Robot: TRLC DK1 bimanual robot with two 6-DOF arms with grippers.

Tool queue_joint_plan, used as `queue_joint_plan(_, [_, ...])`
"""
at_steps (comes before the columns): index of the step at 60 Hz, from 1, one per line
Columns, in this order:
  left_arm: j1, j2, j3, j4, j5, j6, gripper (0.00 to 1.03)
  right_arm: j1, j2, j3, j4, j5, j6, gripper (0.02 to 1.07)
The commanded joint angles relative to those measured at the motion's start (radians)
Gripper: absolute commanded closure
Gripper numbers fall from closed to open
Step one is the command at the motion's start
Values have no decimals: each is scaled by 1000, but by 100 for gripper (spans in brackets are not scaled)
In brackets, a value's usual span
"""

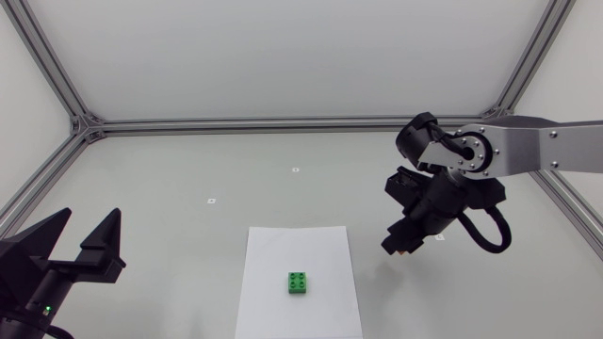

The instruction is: Pick up the orange 2x2 brick with the right arm and stack it on top of the green 2x2 brick in the center

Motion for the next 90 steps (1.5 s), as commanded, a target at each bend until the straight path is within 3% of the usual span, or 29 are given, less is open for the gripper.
queue_joint_plan(1, [4,-8,-41,-15,4,13,4,45,-11,1,-19,6,-27,90])
queue_joint_plan(37, [4,-8,-41,-13,4,13,4,471,126,205,-108,6,-253,91])
queue_joint_plan(90, [4,-8,-41,-13,4,13,4,552,370,399,-121,6,-442,91])
